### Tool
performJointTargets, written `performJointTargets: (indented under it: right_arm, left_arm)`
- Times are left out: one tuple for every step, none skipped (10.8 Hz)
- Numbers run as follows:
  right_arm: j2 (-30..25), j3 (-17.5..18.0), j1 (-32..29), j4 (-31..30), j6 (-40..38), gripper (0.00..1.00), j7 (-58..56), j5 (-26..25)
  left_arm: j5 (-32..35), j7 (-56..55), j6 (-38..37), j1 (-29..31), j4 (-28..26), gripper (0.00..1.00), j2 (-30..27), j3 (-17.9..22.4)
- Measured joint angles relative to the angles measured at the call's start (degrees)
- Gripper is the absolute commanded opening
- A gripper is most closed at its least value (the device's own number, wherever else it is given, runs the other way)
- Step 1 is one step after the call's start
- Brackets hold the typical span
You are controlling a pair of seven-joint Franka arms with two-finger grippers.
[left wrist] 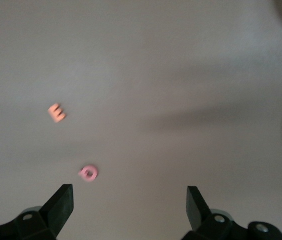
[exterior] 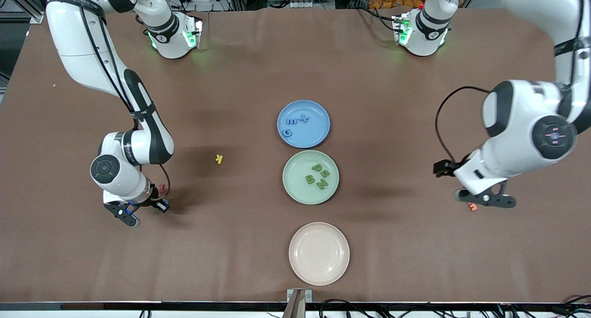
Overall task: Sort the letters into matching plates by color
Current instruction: 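Withdraw the left gripper from the plate while the right gripper lifts the a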
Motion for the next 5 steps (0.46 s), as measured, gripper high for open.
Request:
performJointTargets:
  right_arm:
    - [-0.5, 0.3, 0.0, 0.5, -1.4, 0.20, 0.0, -0.5]
    - [-0.9, 0.6, 0.1, 0.6, -2.0, 0.20, -0.1, -0.6]
    - [-1.2, 1.1, 0.0, 0.8, -2.3, 0.20, -0.2, -0.8]
    - [-1.4, 1.8, 0.1, 1.2, -3.2, 0.21, -0.4, -2.0]
    - [-1.7, 2.8, 0.1, 1.8, -4.9, 0.21, -0.4, -3.3]
  left_arm:
    - [-0.2, 1.5, -2.4, 1.0, 0.4, 1.00, -1.5, 0.4]
    - [-0.2, 2.7, -4.6, 1.7, 0.9, 1.00, -2.8, 0.5]
    - [-0.2, 3.1, -6.3, 2.0, 1.2, 1.00, -4.4, 0.6]
    - [-0.2, 3.6, -7.3, 2.4, 1.4, 1.00, -5.9, 0.8]
    - [-0.2, 6.2, -8.7, 3.6, 1.5, 1.00, -7.3, 0.8]
